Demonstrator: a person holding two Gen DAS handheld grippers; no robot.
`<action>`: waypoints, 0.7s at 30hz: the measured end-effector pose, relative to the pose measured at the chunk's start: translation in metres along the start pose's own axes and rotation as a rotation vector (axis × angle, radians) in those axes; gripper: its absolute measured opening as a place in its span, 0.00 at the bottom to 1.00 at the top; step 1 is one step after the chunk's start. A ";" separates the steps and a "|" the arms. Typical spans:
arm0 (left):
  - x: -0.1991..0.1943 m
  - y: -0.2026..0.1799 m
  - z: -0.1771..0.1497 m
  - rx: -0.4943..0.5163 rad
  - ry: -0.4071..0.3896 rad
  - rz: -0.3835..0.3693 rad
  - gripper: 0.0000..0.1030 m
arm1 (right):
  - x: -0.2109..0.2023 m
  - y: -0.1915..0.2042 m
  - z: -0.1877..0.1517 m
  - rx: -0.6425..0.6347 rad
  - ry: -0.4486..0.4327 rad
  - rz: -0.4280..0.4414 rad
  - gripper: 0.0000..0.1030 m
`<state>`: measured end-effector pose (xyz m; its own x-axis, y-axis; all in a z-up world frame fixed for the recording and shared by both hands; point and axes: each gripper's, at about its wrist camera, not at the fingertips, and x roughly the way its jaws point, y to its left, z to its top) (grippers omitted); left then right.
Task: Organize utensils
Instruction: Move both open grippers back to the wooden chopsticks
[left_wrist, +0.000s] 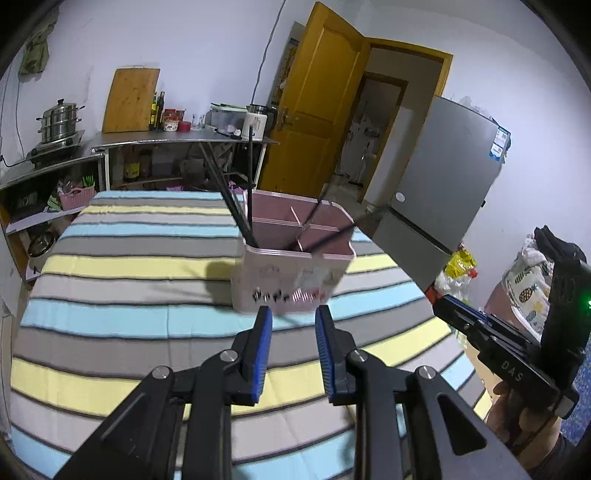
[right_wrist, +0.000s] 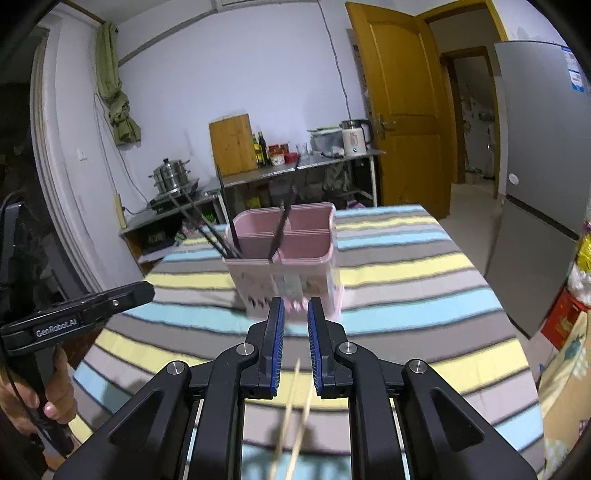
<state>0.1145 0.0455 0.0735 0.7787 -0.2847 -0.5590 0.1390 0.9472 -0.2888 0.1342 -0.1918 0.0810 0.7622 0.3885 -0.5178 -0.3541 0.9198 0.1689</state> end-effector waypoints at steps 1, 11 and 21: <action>-0.001 0.000 -0.005 -0.004 0.005 -0.004 0.25 | -0.001 -0.001 -0.005 0.003 0.007 -0.003 0.13; -0.005 -0.008 -0.044 -0.019 0.038 0.001 0.25 | -0.008 -0.007 -0.041 0.014 0.056 -0.013 0.13; 0.009 -0.009 -0.062 -0.029 0.082 0.010 0.25 | 0.003 -0.012 -0.065 0.034 0.111 -0.010 0.13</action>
<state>0.0821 0.0252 0.0230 0.7271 -0.2878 -0.6233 0.1130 0.9457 -0.3048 0.1057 -0.2056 0.0232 0.6998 0.3728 -0.6093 -0.3272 0.9256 0.1904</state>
